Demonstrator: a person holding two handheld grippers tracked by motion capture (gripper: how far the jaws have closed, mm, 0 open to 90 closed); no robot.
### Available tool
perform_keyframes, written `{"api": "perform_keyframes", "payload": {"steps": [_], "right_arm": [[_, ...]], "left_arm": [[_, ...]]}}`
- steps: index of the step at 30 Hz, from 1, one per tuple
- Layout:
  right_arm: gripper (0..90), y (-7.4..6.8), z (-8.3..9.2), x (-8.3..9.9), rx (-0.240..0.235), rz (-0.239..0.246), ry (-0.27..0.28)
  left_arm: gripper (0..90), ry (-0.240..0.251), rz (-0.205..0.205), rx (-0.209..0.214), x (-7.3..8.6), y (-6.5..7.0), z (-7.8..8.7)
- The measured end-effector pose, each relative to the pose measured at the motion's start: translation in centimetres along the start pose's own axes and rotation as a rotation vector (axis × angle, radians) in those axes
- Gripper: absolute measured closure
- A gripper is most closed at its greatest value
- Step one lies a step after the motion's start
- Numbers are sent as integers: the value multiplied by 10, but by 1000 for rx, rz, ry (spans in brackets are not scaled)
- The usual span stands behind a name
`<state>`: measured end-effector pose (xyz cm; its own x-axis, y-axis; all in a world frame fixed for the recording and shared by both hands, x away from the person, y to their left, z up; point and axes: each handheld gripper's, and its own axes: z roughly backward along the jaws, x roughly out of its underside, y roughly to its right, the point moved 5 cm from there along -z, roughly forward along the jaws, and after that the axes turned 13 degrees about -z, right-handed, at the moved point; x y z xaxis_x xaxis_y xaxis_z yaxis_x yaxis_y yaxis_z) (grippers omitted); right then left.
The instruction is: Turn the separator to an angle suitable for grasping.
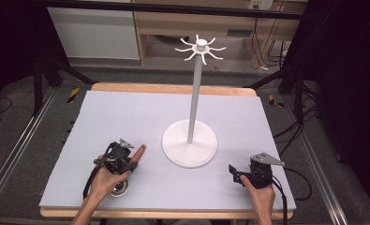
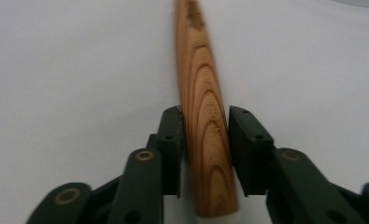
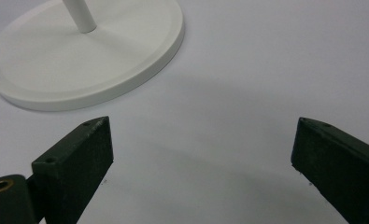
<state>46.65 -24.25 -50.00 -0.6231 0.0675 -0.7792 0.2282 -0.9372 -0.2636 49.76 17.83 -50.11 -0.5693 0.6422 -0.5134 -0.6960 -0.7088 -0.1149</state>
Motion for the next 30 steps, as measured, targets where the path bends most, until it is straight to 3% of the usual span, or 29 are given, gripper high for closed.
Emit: {"api": "perform_keyframes", "payload": {"steps": [7, 10, 13, 16, 21, 23, 30], "right_arm": [[61, 1, 0, 0, 4, -4, 0], [61, 1, 0, 0, 5, 0, -1], [61, 2, 0, 0, 6, -3, -2], [61, 2, 0, 0, 6, -3, -7], [61, 2, -1, 1, 2, -1, -12], [61, 2, -1, 0, 3, 1, -13], [61, 2, -2, 1, -2, -4, -21]], "left_arm": [[684, -8, -39, 19, 6, 1, 5], [668, -12, -55, 8, 6, 0, 5], [580, -16, -109, -24, 3, 1, 8], [537, -5, -132, -45, -2, 0, 12], [539, -9, -144, -30, -8, -2, 11], [553, -24, -148, -8, -11, -3, 6], [602, -71, -149, 12, -10, -3, -2]]}}
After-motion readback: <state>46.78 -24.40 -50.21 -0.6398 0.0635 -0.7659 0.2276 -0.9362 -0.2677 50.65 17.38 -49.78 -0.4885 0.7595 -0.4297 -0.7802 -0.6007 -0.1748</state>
